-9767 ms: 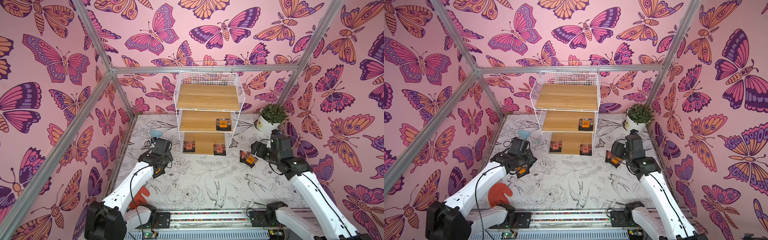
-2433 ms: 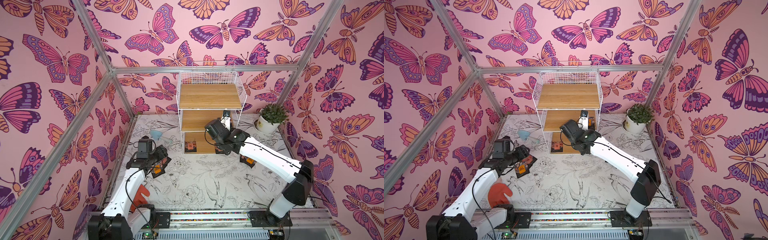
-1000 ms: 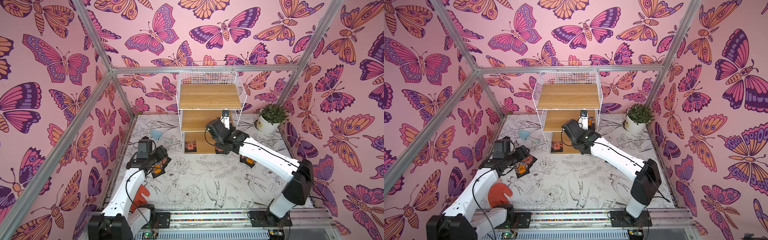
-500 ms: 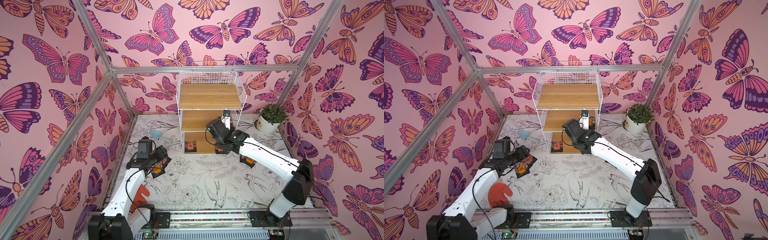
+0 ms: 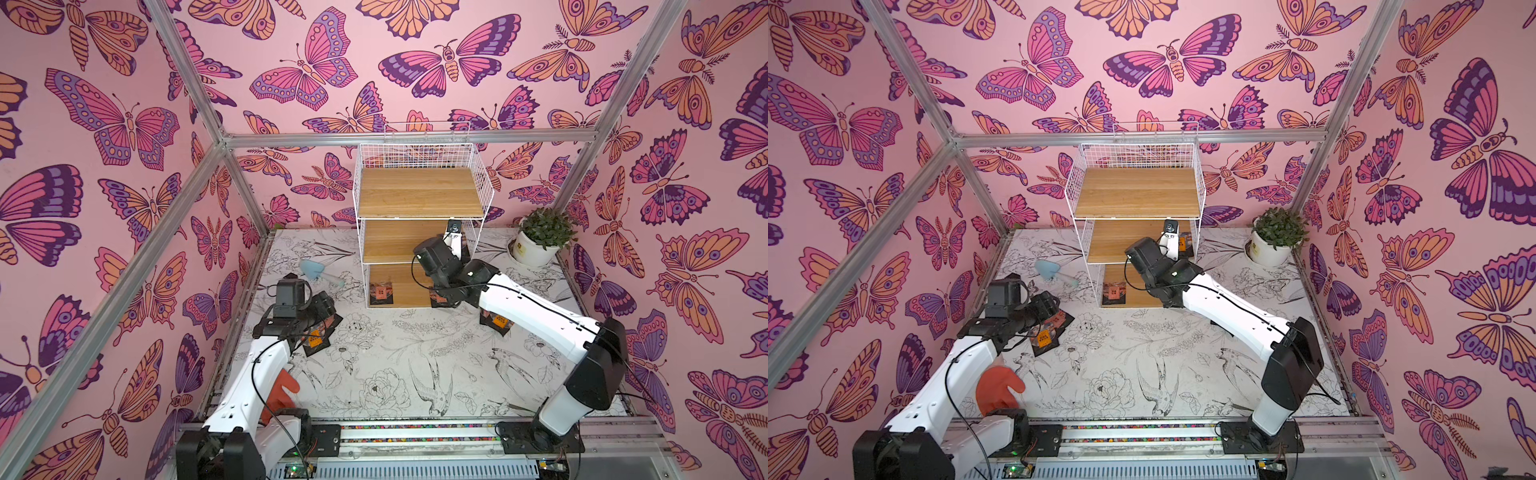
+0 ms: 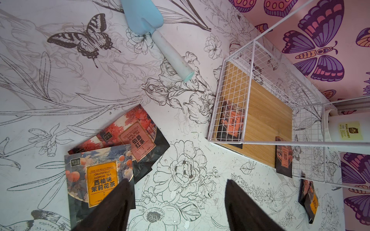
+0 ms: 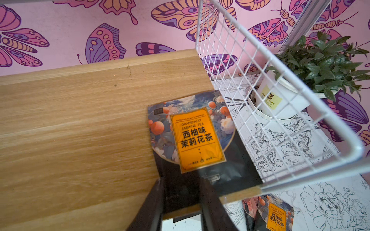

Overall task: Remove the tea bags from the shelf
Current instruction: Pick up the tea bag from the shelf.

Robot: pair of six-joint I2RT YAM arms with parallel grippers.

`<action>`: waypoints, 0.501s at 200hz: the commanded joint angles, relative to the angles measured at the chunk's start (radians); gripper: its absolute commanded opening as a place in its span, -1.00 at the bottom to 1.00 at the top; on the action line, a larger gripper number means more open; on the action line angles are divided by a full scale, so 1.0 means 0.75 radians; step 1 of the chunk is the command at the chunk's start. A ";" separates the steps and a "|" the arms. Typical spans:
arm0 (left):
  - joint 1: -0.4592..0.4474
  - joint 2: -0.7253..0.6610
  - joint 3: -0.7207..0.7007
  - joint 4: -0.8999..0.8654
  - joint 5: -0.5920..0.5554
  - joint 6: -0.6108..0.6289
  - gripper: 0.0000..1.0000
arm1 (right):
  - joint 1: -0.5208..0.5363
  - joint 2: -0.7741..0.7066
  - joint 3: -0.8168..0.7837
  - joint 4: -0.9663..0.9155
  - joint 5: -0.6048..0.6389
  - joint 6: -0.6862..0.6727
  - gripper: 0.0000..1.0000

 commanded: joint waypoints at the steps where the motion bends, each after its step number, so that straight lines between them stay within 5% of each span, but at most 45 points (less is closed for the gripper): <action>1: 0.011 -0.018 -0.023 0.014 -0.001 0.021 0.53 | -0.043 0.023 -0.032 -0.133 -0.092 0.022 -0.47; 39: 0.014 -0.020 -0.027 0.014 -0.006 0.022 0.53 | -0.060 0.029 -0.028 -0.140 -0.170 0.038 -0.98; 100: 0.013 -0.027 -0.029 0.012 -0.007 0.022 0.53 | -0.057 0.004 0.030 -0.162 -0.264 0.019 -1.00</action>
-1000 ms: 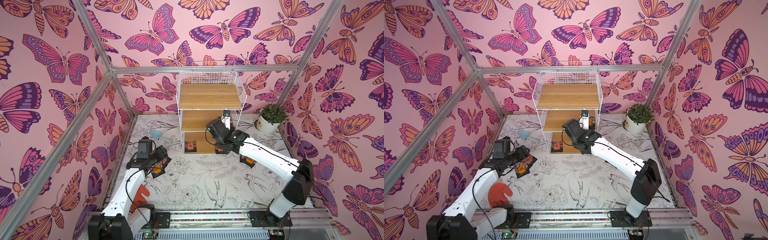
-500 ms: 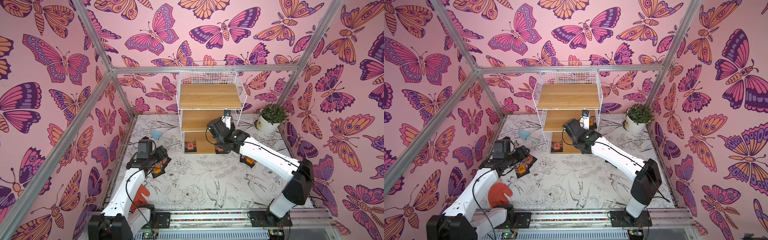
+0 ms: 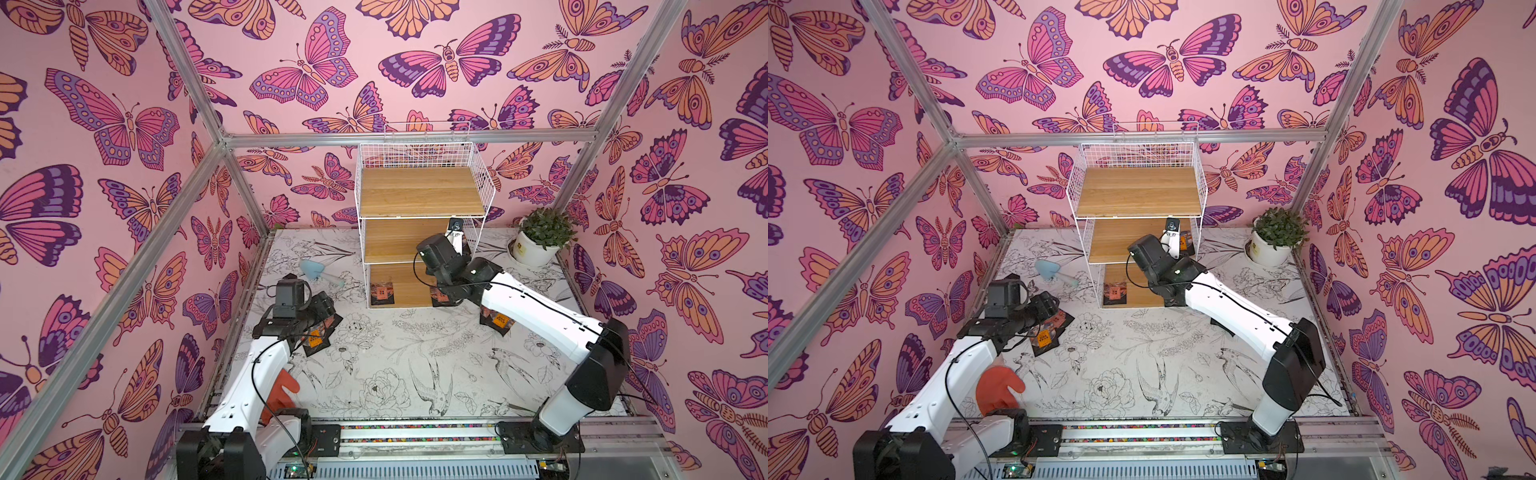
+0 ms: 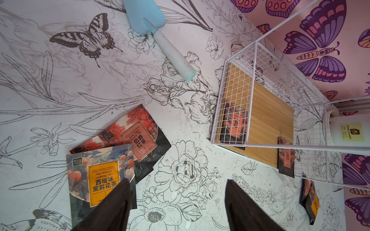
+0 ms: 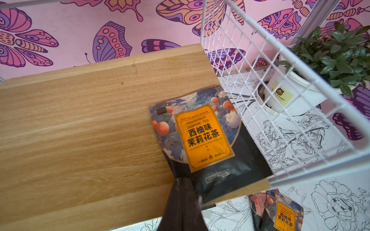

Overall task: Remove the tea bags from the shelf
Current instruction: Pick up the tea bag from the shelf.

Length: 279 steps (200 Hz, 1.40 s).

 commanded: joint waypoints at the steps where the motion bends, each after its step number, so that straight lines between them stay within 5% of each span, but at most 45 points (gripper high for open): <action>1: 0.007 -0.025 -0.027 0.012 -0.006 0.021 0.53 | -0.035 0.013 0.012 -0.153 -0.165 0.007 -1.00; 279: 0.007 -0.030 -0.022 0.004 -0.003 0.018 0.53 | 0.081 -0.114 0.140 -0.149 -0.018 -0.167 -1.00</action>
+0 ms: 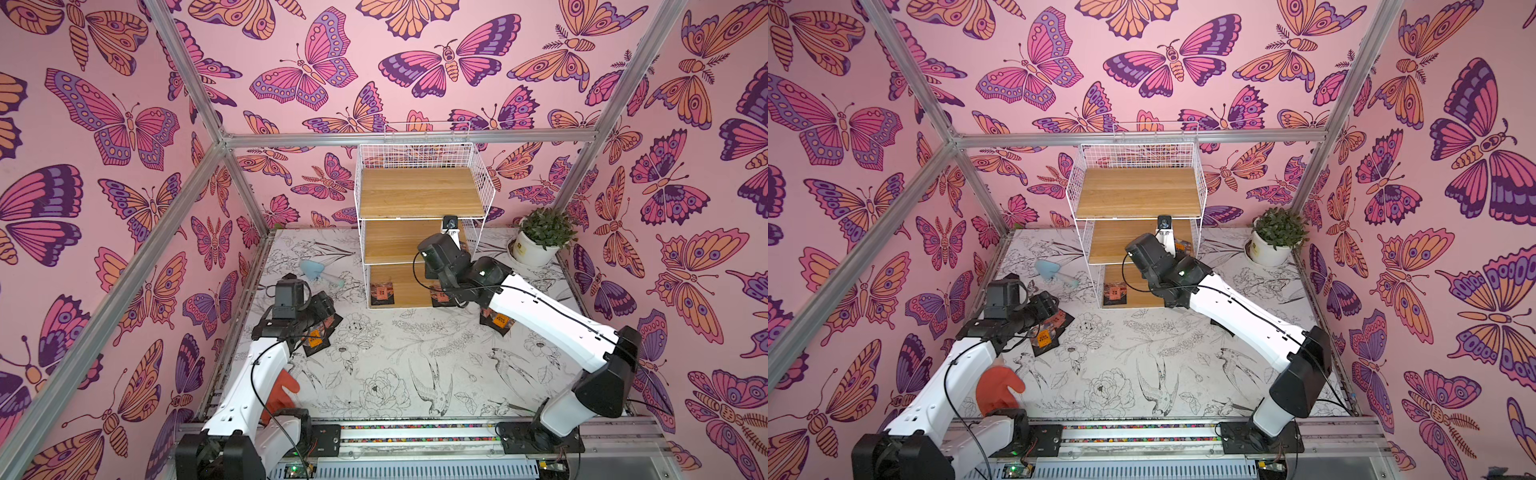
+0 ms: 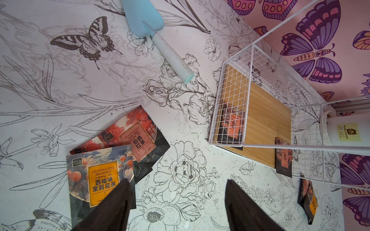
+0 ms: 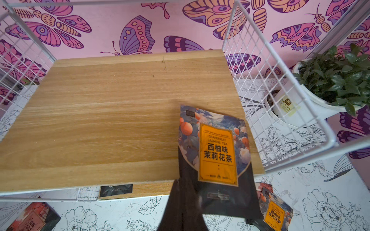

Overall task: Remove the tea bags from the shelf
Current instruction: Pick up the tea bag from the shelf.

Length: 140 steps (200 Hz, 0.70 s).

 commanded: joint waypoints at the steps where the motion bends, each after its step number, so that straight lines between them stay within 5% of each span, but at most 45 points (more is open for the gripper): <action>1: 0.007 -0.014 -0.021 0.004 -0.003 0.018 0.53 | 0.008 -0.041 0.056 -0.034 0.039 -0.030 -1.00; 140: 0.008 -0.018 -0.031 0.001 0.011 0.020 0.53 | 0.109 -0.137 0.145 -0.134 0.091 -0.041 -1.00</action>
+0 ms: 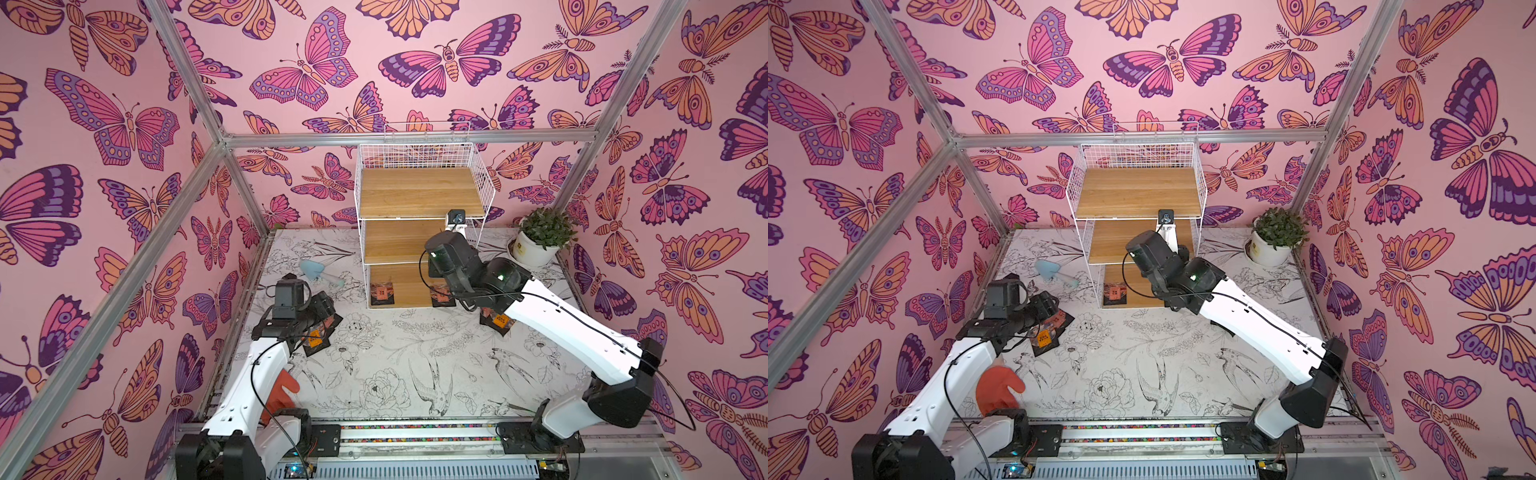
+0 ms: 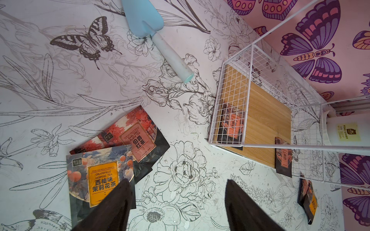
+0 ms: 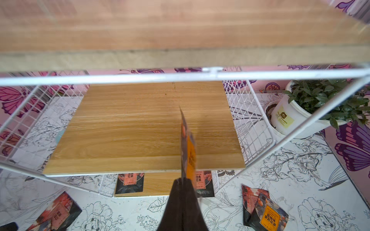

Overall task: Remove the tea bags from the shelf
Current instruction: Pick up the tea bag from the shelf, then place the tea bag at the center of the board.

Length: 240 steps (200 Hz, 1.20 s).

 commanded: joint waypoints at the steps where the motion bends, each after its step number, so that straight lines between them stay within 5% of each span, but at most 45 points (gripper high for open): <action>1: 0.008 -0.018 -0.031 0.001 0.011 0.021 0.53 | 0.023 -0.041 0.051 -0.063 0.041 -0.013 -1.00; 125: 0.008 -0.146 -0.036 -0.088 0.066 0.038 0.52 | 0.244 -0.402 -0.164 -0.403 0.126 0.262 -1.00; 211: -0.121 -0.138 -0.071 -0.133 -0.018 -0.007 0.51 | 0.241 -0.779 -0.582 -0.692 0.203 0.614 -1.00; 240: -0.212 -0.098 -0.073 -0.135 -0.082 -0.023 0.51 | 0.140 -0.839 -0.718 -0.674 0.170 0.620 -1.00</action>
